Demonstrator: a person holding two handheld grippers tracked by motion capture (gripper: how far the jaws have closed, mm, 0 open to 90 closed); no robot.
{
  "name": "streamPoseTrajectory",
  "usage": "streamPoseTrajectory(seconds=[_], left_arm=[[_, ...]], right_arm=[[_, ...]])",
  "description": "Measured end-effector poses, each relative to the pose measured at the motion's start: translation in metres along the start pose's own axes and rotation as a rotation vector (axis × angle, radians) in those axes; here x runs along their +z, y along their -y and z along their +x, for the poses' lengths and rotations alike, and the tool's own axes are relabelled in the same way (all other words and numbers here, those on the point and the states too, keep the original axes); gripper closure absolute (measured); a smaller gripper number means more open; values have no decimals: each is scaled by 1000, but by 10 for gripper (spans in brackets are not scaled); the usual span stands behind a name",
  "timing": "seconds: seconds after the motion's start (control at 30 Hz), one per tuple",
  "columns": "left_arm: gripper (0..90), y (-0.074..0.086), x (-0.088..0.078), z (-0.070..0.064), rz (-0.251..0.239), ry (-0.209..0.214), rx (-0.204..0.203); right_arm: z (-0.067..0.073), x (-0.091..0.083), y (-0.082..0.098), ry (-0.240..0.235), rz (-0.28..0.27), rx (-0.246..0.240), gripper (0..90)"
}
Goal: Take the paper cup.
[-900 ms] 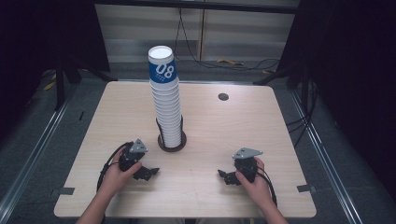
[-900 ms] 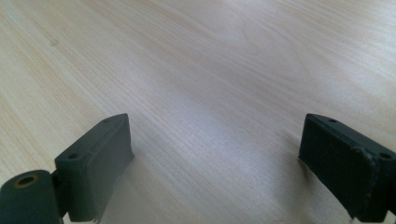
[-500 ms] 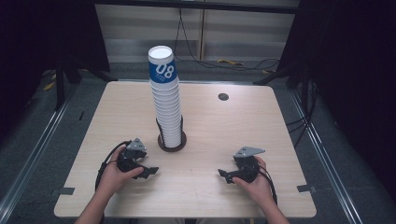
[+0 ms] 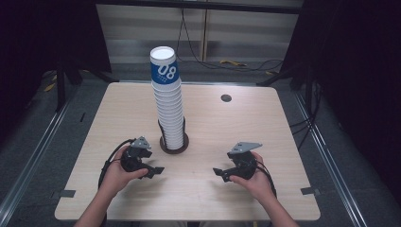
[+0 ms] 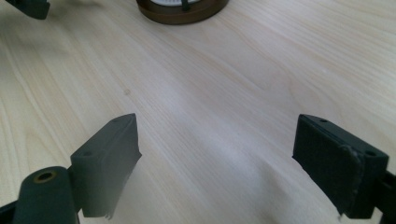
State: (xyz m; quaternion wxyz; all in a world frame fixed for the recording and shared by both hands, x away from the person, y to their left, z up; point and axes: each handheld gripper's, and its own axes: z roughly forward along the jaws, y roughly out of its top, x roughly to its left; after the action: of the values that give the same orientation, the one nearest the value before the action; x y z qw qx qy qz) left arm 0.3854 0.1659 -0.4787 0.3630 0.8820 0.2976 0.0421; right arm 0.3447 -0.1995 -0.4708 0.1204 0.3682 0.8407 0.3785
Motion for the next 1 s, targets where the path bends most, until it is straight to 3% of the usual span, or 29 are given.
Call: streamPoseTrajectory(seconds=[0.1,0.23,0.37,0.47,0.7,0.87,1.0], left_arm=[[164,-3,-4,1,-25,6,-6],[164,-8,-14,4,-18,5,5],[164,-12,-21,7,-69,16,-27],[164,-17,-27,10,-74,4,-30],[164,-39,-42,11,-77,-8,19],[164,-50,-49,13,-100,-2,11],[164,-64,-61,13,-95,-20,32]], right_arm=[[1,1,-9,-18,-3,-5,138],[1,-1,-22,-50,-6,1,138],[3,-4,-38,-60,-15,-21,138],[3,-6,-45,-66,-19,-14,138],[0,-12,-71,-74,-14,-32,138],[-3,-16,-83,-70,-22,-34,138],[-3,-13,-86,-74,-28,-26,138]])
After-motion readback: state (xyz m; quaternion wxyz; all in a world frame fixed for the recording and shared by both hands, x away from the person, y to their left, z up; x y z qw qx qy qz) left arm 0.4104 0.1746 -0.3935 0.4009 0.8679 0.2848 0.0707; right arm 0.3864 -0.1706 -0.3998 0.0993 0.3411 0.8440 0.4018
